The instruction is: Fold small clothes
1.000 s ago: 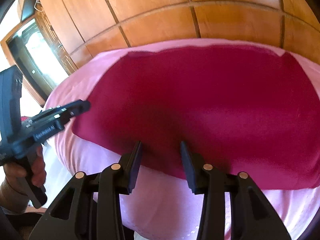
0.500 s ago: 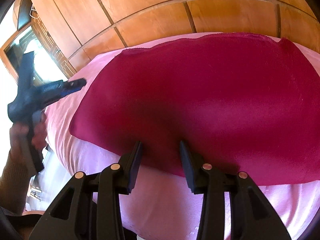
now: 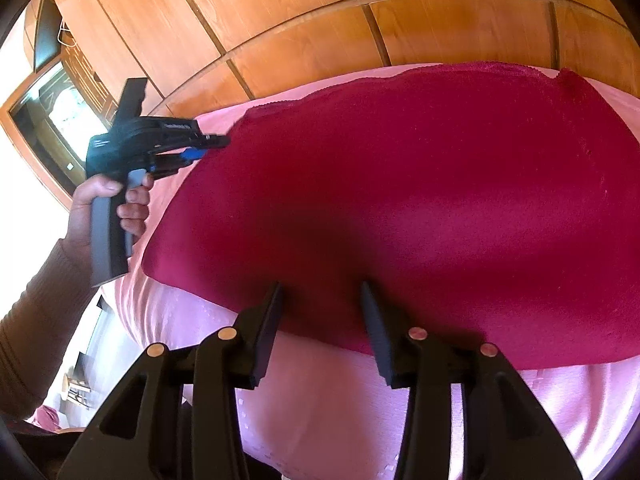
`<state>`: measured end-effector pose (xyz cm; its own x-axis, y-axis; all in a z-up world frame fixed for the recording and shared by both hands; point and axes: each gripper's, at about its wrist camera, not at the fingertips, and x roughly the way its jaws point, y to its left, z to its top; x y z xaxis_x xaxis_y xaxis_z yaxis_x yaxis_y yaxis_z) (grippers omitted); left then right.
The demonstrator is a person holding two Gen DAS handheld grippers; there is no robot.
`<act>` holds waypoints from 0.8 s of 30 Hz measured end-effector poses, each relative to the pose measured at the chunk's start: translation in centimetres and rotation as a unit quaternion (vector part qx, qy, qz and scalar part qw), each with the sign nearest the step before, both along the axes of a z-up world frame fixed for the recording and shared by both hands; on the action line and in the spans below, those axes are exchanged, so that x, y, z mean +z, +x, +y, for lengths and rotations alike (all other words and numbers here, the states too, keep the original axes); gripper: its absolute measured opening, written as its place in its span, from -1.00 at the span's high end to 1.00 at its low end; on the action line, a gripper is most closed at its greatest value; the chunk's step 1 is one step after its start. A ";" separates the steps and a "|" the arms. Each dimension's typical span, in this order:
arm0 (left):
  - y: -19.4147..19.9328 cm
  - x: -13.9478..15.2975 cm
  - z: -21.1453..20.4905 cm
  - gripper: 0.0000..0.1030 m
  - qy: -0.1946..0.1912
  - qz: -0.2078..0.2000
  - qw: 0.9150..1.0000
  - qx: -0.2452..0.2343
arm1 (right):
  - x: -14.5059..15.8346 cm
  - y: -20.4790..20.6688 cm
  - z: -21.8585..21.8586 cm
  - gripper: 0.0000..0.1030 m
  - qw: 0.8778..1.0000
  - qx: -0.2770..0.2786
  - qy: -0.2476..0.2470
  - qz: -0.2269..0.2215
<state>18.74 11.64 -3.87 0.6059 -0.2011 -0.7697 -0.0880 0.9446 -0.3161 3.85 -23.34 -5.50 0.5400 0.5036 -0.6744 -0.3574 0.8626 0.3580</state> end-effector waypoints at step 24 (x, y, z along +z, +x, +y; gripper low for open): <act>-9.0 3.1 -8.2 -0.03 0.112 -0.087 0.989 -0.031 | 4.7 4.8 -16.6 -0.41 0.979 -0.200 0.028 -0.024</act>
